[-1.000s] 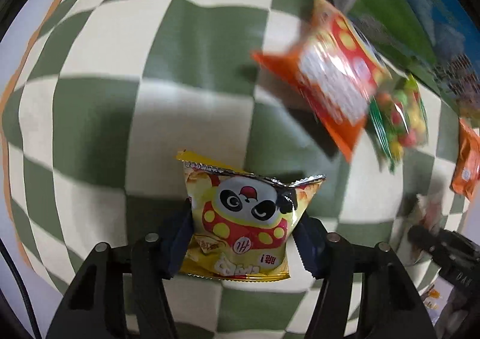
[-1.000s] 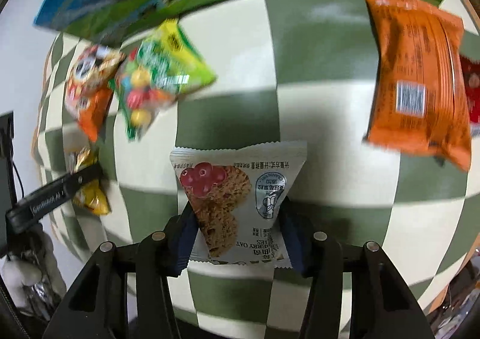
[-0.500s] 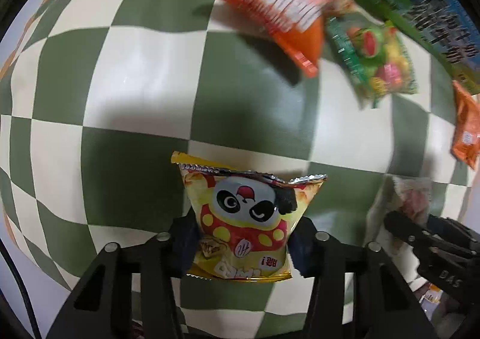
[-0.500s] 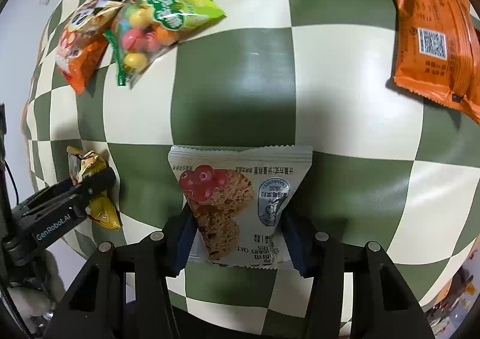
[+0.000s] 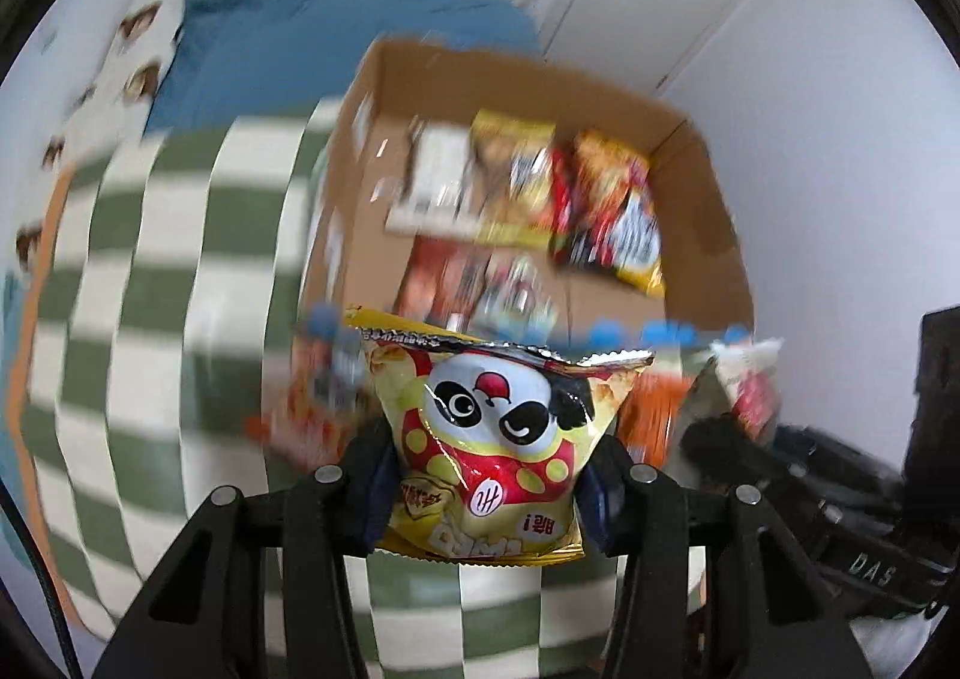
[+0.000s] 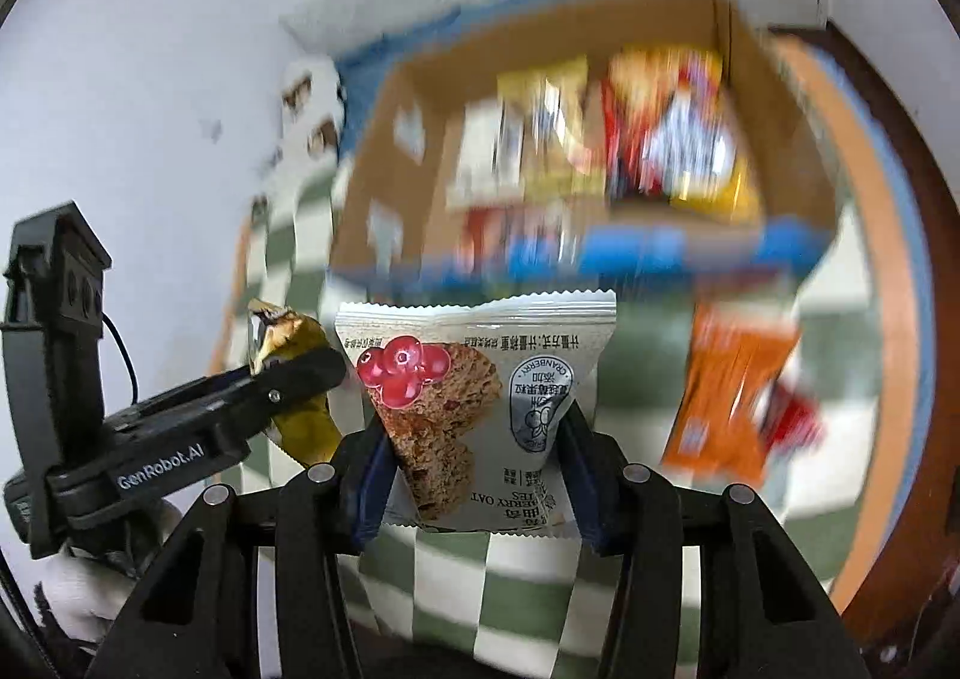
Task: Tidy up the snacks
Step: 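Carry both packets into the cardboard box and open both grippers, then lift both grippers out of the box back toward the mat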
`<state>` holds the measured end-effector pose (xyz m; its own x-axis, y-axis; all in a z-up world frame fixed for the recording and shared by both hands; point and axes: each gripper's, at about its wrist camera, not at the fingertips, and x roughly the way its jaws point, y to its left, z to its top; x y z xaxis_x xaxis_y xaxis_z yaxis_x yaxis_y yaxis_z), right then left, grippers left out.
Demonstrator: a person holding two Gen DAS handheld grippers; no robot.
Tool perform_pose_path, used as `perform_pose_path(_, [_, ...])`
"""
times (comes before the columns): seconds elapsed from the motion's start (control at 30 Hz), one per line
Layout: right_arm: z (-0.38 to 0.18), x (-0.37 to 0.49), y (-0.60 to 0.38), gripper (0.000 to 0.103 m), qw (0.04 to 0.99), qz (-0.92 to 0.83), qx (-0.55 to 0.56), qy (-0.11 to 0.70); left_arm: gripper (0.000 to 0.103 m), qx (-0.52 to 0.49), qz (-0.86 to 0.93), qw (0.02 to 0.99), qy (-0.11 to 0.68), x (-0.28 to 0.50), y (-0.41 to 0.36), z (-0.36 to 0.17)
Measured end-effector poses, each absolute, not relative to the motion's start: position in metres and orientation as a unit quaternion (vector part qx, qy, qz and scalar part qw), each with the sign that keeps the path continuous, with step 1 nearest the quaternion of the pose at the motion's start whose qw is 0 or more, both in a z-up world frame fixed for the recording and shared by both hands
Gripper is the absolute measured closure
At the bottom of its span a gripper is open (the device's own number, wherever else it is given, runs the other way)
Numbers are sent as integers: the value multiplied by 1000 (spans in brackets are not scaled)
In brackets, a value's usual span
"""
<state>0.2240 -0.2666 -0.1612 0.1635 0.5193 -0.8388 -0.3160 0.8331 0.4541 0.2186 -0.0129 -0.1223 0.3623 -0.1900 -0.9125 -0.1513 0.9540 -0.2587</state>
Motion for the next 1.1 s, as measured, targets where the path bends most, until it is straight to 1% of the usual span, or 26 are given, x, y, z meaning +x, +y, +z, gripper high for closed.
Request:
perform_pose_path(0.03, [-152, 242, -269, 51, 771, 265, 78, 574, 56, -147, -8, 813, 563, 225, -7, -116])
perform_pose_path(0.1, [-146, 271, -274, 51, 780, 248, 70, 570, 56, -126, 1, 812, 570, 262, 1, -116])
perform_pose_path(0.2, [-152, 318, -274, 51, 781, 224, 58, 581, 56, -115, 18, 795, 595, 311, 17, -149])
perform_pose_path(0.3, [-173, 353, -276, 51, 770, 206, 51, 601, 56, -117, 31, 771, 626, 342, 24, -173])
perform_pose_path(0.47, [-209, 381, -266, 51, 749, 187, 40, 635, 56, -111, 48, 738, 663, 357, 34, -214])
perform_pose_path(0.6, [-243, 386, -256, 50, 720, 186, 26, 668, 53, -106, 58, 717, 686, 359, 38, -239])
perform_pose_path(0.63, [-251, 388, -254, 42, 710, 184, 23, 679, 50, -107, 61, 715, 688, 359, 39, -242])
perform_pose_path(0.67, [-258, 387, -253, 23, 705, 178, 12, 686, 47, -105, 61, 714, 689, 359, 39, -244])
perform_pose_path(0.7, [-263, 387, -252, 15, 704, 175, 4, 689, 36, -101, 60, 716, 689, 359, 37, -245])
perform_pose_path(0.73, [-264, 386, -252, 10, 703, 174, 2, 690, 21, -100, 56, 719, 685, 359, 35, -244])
perform_pose_path(0.77, [-266, 385, -253, 10, 701, 173, 2, 692, 15, -97, 51, 724, 681, 359, 32, -242])
perform_pose_path(0.8, [-269, 384, -254, 10, 699, 171, 2, 694, 13, -98, 48, 725, 680, 359, 30, -241])
perform_pose_path(0.9, [-270, 383, -255, 10, 703, 166, -4, 692, 13, -105, 51, 725, 679, 359, 31, -242])
perform_pose_path(1.1, [-254, 379, -264, 10, 720, 169, 9, 673, 13, -117, 50, 744, 656, 349, 28, -229])
